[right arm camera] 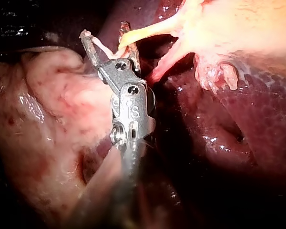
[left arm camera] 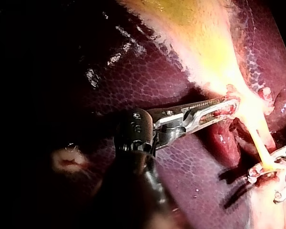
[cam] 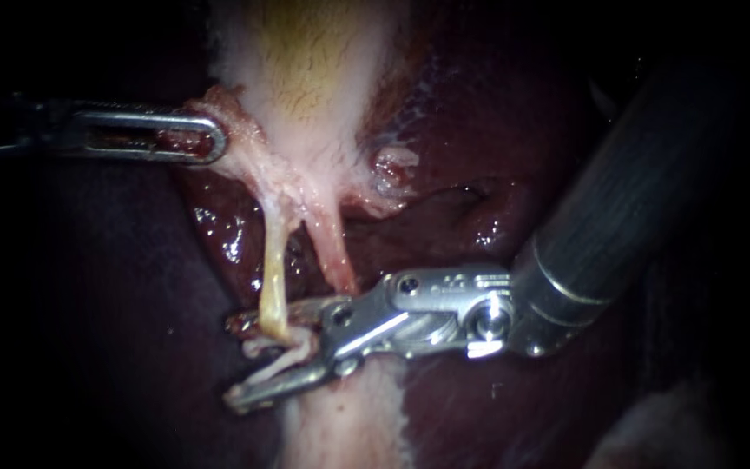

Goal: Clipping second clip left tube

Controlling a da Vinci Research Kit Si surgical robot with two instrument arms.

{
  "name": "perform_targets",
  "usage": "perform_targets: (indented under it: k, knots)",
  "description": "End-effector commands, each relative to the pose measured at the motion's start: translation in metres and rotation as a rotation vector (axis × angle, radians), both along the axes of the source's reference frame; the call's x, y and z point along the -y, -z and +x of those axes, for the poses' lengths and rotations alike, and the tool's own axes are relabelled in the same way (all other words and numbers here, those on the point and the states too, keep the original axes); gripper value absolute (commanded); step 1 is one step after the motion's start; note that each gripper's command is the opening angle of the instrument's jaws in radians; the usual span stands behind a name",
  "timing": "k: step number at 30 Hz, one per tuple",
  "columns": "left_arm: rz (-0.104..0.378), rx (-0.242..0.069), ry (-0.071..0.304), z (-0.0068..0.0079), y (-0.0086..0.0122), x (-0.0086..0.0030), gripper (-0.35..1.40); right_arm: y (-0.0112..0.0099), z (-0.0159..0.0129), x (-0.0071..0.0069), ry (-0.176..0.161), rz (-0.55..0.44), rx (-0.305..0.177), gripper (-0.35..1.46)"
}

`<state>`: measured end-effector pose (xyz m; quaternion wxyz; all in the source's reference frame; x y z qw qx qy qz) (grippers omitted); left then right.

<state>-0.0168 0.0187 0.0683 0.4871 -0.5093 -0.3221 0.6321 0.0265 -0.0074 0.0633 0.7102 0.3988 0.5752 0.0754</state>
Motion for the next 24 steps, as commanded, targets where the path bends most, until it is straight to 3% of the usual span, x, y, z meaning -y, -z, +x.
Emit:
perform_targets:
  k: [1, 11, 20, 22, 24]
  knots:
    - [0.000, 0.000, 0.000, 0.0000, 0.0000, 0.0000, -0.35, -0.0001, -0.0001, -0.0001, -0.004, 0.002, 0.005, 0.46]
    - [0.000, 0.000, 0.001, 0.0000, 0.0000, 0.0000, -0.35, -0.0006, -0.0005, -0.0010, -0.017, 0.070, 0.046, 0.28]
    - [0.000, 0.000, 0.001, 0.0000, 0.0000, 0.0000, -0.35, -0.0009, -0.0010, -0.0013, -0.017, 0.088, 0.051, -0.13]
    - [0.000, 0.000, 0.001, 0.0000, 0.0000, 0.0000, -0.35, -0.0009, -0.0011, -0.0015, -0.017, 0.099, 0.056, -0.34]
    - [0.000, 0.000, 0.001, 0.0000, 0.0000, 0.0000, -0.35, -0.0008, -0.0013, -0.0018, -0.016, 0.115, 0.066, -0.35]
